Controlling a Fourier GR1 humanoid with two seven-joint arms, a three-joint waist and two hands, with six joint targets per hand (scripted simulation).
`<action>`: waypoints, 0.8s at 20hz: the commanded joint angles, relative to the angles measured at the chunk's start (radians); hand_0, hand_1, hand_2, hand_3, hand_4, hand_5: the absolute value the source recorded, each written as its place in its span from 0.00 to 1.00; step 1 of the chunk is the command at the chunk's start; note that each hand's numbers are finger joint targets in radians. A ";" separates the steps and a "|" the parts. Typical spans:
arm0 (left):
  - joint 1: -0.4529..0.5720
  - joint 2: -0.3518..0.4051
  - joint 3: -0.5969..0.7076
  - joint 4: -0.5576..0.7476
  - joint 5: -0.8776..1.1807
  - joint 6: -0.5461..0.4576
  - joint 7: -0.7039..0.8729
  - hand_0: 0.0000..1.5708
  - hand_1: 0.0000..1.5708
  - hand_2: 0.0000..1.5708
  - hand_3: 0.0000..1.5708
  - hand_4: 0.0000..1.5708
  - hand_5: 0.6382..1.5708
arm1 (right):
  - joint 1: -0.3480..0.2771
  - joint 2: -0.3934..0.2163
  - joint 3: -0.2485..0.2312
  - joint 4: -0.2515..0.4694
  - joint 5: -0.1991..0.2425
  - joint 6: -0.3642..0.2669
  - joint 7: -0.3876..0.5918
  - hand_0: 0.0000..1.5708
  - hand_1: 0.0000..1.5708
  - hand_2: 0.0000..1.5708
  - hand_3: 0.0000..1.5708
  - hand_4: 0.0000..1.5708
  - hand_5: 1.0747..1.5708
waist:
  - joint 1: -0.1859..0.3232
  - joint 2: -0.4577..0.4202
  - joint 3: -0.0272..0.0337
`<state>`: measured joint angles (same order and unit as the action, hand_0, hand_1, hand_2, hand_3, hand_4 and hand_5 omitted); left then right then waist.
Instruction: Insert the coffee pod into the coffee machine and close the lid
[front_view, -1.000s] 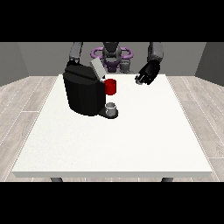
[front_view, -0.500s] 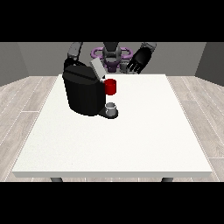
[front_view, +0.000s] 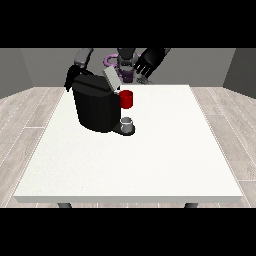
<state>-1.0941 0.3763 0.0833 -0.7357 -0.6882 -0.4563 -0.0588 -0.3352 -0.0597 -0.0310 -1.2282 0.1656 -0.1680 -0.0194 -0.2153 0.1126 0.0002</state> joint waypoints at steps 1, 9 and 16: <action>-0.056 0.014 0.012 0.003 -0.006 0.001 0.014 0.75 0.75 0.80 0.81 0.31 1.00 | -0.021 0.003 0.002 -0.030 -0.004 0.001 0.023 0.00 0.00 0.00 0.00 0.17 1.00 | -0.037 0.022 0.0000; -0.116 0.077 0.040 0.046 -0.017 0.006 -0.007 0.81 0.81 0.83 0.80 0.30 1.00 | -0.048 -0.017 -0.004 -0.060 -0.004 0.009 -0.009 0.00 0.00 0.00 0.00 0.04 1.00 | -0.086 0.121 -0.0001; -0.170 0.111 0.045 0.071 -0.030 -0.007 -0.018 0.76 0.76 0.80 0.78 0.29 1.00 | -0.121 -0.026 -0.035 -0.055 -0.011 -0.013 0.025 0.00 0.00 0.00 0.00 0.00 1.00 | -0.081 0.186 0.0001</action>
<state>-1.2268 0.4416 0.1149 -0.6844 -0.7202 -0.4309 -0.0587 -0.4370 -0.0893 -0.0548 -1.2768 0.1563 -0.1640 0.0152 -0.2916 0.2652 0.0001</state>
